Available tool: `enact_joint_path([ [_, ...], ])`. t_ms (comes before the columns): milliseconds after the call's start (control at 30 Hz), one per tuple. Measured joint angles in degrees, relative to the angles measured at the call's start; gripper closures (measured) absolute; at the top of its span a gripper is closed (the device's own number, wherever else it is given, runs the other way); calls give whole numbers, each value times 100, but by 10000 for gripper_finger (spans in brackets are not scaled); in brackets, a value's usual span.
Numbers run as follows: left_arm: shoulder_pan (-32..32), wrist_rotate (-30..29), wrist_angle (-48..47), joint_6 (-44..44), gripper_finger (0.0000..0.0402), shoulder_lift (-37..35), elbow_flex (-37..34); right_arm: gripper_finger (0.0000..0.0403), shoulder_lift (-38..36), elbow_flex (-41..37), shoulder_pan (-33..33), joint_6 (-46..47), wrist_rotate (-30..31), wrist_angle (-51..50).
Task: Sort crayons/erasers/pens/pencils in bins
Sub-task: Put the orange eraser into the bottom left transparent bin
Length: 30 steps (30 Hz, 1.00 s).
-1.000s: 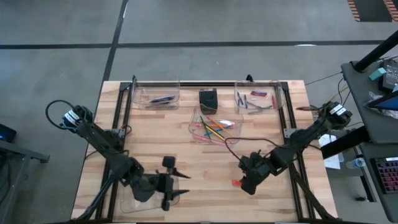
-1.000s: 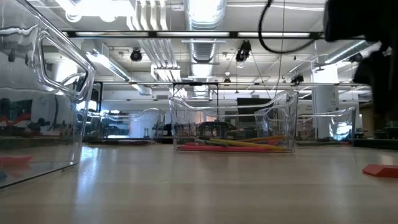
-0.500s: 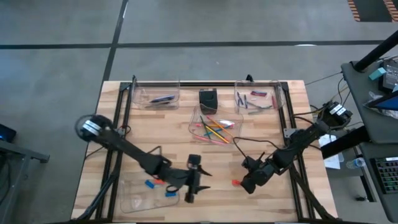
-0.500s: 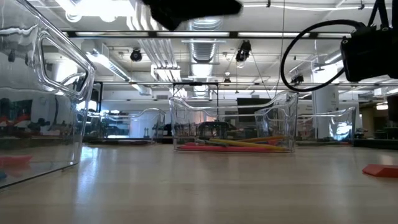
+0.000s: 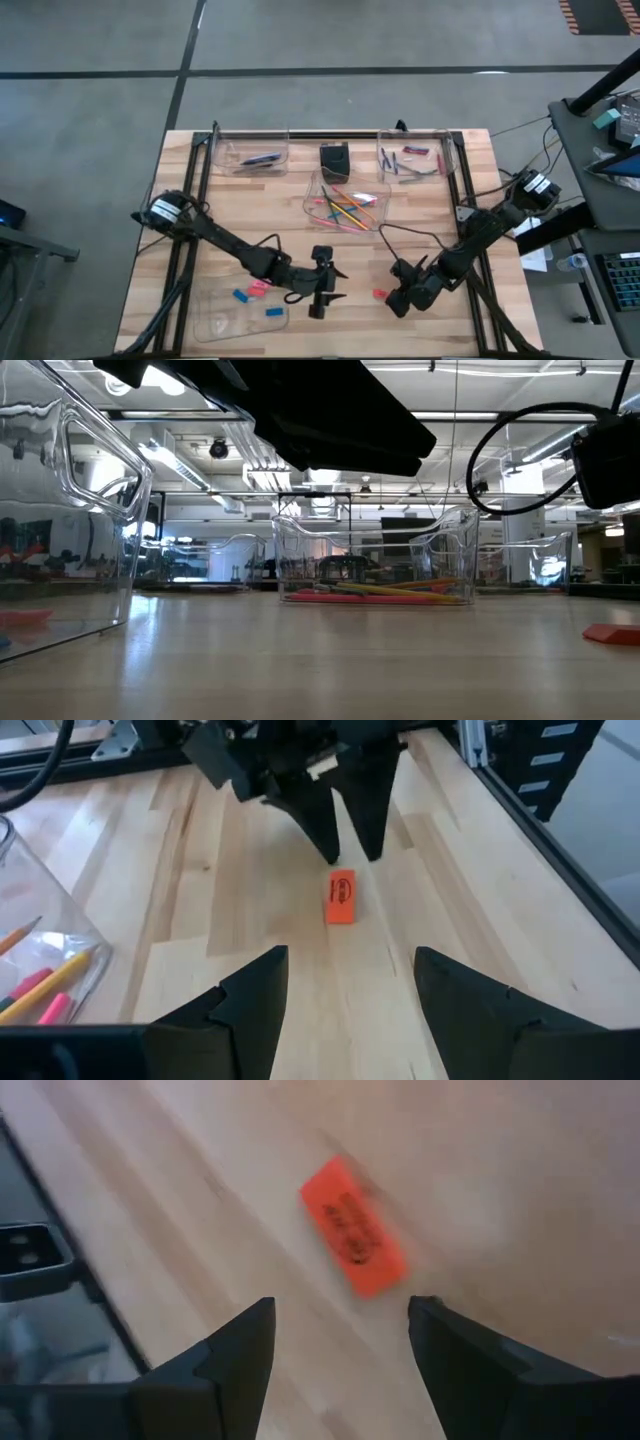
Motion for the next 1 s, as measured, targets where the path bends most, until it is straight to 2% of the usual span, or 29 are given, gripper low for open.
enact_joint_path([
  [233, 0, 4, 30, 0, 198, -11, 0, 184, 378, 13, -130, -107, -69, 648],
  [567, 0, 88, 36, -2, 198, -13, 0, 184, 582, 16, -411, -338, -74, 651],
  [867, 0, 110, 38, -9, 198, -20, 0, 184, 572, 8, -455, -466, 155, 616],
  [1000, 0, 457, 99, -20, 198, 14, 1, 184, 549, 16, -455, -489, 156, 620],
])
